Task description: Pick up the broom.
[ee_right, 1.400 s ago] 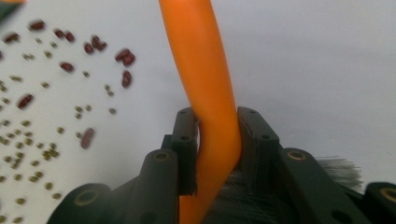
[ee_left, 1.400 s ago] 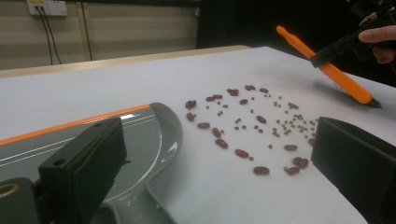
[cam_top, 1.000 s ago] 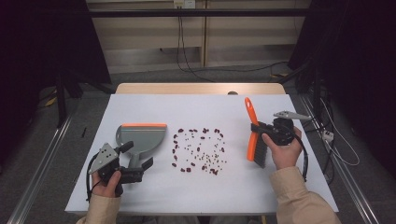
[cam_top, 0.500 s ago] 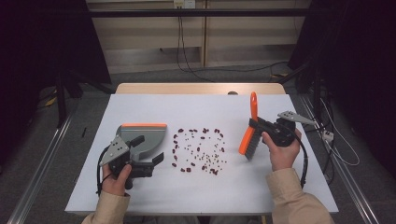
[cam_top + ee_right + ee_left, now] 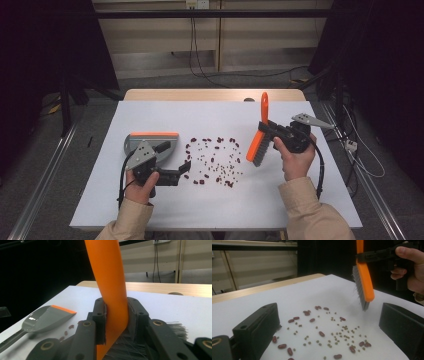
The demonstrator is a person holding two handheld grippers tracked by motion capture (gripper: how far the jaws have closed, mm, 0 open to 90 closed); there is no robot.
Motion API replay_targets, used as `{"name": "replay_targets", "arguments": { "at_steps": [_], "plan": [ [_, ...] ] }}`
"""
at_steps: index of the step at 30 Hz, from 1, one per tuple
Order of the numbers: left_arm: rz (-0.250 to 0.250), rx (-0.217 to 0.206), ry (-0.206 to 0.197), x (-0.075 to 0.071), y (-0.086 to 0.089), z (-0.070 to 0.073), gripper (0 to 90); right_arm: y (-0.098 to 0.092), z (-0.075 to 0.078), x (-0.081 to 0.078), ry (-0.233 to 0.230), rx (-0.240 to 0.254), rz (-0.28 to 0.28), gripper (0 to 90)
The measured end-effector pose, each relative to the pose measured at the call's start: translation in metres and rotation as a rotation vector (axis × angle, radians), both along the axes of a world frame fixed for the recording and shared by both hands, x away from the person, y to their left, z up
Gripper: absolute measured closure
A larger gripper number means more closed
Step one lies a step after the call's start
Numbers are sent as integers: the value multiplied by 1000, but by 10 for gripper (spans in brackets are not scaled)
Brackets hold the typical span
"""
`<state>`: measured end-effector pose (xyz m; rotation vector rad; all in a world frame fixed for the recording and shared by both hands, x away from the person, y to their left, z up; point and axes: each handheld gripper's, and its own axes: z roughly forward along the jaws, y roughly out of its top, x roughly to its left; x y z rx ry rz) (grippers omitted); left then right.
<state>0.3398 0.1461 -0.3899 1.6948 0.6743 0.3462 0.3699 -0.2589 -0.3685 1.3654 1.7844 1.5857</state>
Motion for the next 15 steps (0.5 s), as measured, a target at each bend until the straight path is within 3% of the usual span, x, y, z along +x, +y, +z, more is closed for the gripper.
{"name": "replay_targets", "arguments": {
  "at_steps": [3, 15],
  "plan": [
    [-14, 16, -4, 2, -6, -1, 31, 6, 2, 1, -3, -7, 10, 710],
    [-60, 17, 7, 6, -26, -4, 47, 48, 10, 6, -19, -15, 78, 710]
  ]
}}
